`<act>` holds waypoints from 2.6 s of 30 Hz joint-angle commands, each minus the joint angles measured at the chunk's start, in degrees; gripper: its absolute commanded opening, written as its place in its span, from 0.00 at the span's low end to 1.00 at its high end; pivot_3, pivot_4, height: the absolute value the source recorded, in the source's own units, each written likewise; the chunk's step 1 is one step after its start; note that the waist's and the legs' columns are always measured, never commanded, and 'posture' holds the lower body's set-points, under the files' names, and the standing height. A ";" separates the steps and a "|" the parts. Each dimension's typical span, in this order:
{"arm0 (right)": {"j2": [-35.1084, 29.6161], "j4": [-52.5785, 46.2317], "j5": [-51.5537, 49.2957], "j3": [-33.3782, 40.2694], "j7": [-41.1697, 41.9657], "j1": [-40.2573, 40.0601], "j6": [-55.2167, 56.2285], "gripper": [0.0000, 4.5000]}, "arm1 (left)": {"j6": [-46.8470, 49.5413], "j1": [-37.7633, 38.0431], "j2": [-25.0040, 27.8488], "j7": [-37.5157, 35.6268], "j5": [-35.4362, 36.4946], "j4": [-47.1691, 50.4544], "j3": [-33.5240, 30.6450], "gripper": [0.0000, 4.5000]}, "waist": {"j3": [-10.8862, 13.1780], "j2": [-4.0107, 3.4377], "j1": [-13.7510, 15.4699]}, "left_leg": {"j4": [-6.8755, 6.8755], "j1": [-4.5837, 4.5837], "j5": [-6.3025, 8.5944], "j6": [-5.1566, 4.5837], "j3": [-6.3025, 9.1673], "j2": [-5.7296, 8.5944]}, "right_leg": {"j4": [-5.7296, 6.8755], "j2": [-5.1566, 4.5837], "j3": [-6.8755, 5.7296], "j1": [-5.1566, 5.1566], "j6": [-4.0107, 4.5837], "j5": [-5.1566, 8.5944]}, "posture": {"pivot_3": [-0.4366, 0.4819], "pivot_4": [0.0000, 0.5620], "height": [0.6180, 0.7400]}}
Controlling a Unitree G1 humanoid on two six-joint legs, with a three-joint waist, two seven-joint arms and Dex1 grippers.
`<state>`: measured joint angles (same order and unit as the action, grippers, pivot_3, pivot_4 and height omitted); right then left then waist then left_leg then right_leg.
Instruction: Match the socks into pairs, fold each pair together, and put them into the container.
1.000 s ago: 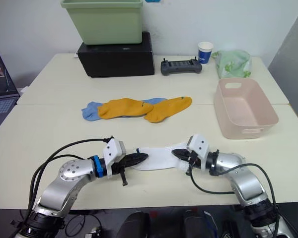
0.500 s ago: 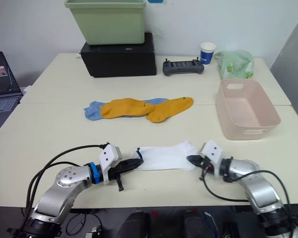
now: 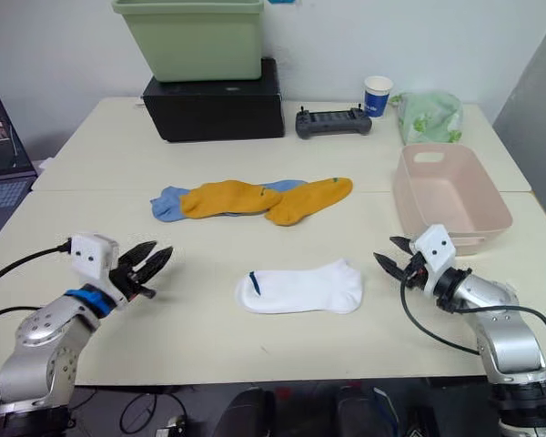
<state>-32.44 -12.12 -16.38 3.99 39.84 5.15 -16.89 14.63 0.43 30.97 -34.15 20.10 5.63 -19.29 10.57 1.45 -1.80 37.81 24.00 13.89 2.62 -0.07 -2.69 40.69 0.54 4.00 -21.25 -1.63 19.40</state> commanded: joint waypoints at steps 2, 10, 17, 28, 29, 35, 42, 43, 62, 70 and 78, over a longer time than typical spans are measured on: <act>1.89 -1.22 0.84 0.86 -2.55 -0.83 2.59 0.95 | -3.00 2.25 -1.71 1.28 -1.07 2.23 0.59 0.74 | 0.00 0.00 0.01 | 0.02 -0.02 0.00 0.00 0.00 0.02 | 0.05 -0.10 -0.02 0.02 0.00 0.00 | 0.48 0.27 1.00; 2.15 -6.19 -3.61 -0.87 -1.03 -2.50 -3.88 1.00 | 1.43 4.17 0.14 -4.12 2.10 6.93 3.62 0.99 | 0.00 0.00 -0.02 | -0.01 -0.04 0.00 0.01 0.03 0.00 | 0.11 -0.06 -0.05 0.01 0.00 0.00 | 0.48 0.27 1.00; 0.16 -9.10 -9.95 -1.96 0.37 -1.82 -17.96 1.00 | 13.87 2.59 5.92 -11.14 8.95 13.38 8.25 0.99 | 0.00 0.00 -0.03 | 0.00 -0.07 0.00 0.01 0.05 0.00 | 0.13 -0.05 -0.06 0.04 0.01 0.00 | 0.48 0.27 1.00; 1.04 -8.05 -9.40 -7.87 0.67 0.06 -22.88 0.91 | 16.81 0.33 3.66 -8.50 8.25 15.38 13.48 1.00 | -0.01 0.01 -0.26 | 0.00 -0.07 0.00 0.00 0.07 -0.04 | 0.11 0.17 -0.02 0.01 0.00 0.00 | 0.48 0.27 1.00; 1.08 -8.16 -9.64 -7.81 0.81 0.21 -23.22 0.87 | 16.93 0.38 3.75 -8.51 8.37 15.54 13.33 1.00 | -0.01 0.01 -0.26 | -0.01 -0.07 0.00 0.00 0.09 -0.04 | 0.11 0.17 -0.02 0.01 0.00 0.00 | 0.48 0.27 1.00; 1.82 -8.32 -12.07 -6.19 -0.20 2.20 -27.46 0.40 | 16.37 1.43 4.18 -9.08 8.53 16.03 12.75 1.00 | 0.00 0.01 -0.16 | -0.01 -0.05 0.00 0.00 0.09 -0.03 | 0.11 0.18 -0.03 0.00 0.01 0.00 | 0.48 0.27 1.00; -1.02 -9.10 -14.16 -2.81 0.72 3.43 -29.97 0.01 | 15.77 1.25 6.44 -12.28 9.87 19.48 12.58 1.00 | 0.00 0.00 -0.06 | -0.01 -0.01 0.00 0.00 0.07 -0.01 | 0.09 0.18 -0.03 -0.03 0.00 0.00 | 0.48 0.27 1.00; -1.75 -8.76 -13.96 -2.43 0.95 3.59 -29.73 0.01 | 15.87 1.02 6.89 -12.69 10.16 19.98 12.66 1.00 | 0.00 0.01 -0.02 | -0.01 0.01 0.00 0.00 0.06 0.00 | 0.09 0.18 -0.03 -0.05 0.00 0.00 | 0.48 0.27 1.00; -11.50 1.53 -13.09 -4.85 15.50 12.32 -26.06 0.00 | 6.34 -25.45 -6.65 -18.51 -7.63 -3.98 40.34 0.19 | 0.00 0.01 0.00 | 0.07 0.08 0.00 -0.01 0.02 0.11 | 0.09 0.37 0.00 -0.10 0.01 -0.01 | 0.48 0.27 1.00; -9.80 -4.02 -18.64 -4.35 16.53 14.64 -30.97 0.00 | 5.85 -24.03 -6.91 -18.71 -12.54 -8.66 43.11 0.01 | -0.01 -0.01 0.00 | 0.07 0.05 0.00 -0.01 0.04 0.07 | 0.10 0.36 0.00 -0.07 0.01 -0.01 | 0.48 0.27 1.00; -0.09 -10.12 -28.22 -6.36 10.01 19.82 -40.23 0.00 | 6.39 -22.22 -7.45 -18.92 -11.44 -7.40 41.32 0.01 | -0.03 -0.03 -0.01 | 0.07 -0.04 0.00 -0.01 0.12 0.03 | 0.10 0.36 -0.04 0.06 0.01 -0.01 | 0.48 0.27 1.00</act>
<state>-33.88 -20.26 -42.39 -1.79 51.36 23.84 -56.26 19.61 -23.38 23.45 -53.02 8.99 -1.11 21.51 10.54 1.42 -1.81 37.88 23.96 13.89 2.61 0.06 -2.66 40.79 0.90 3.95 -21.19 -1.62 19.40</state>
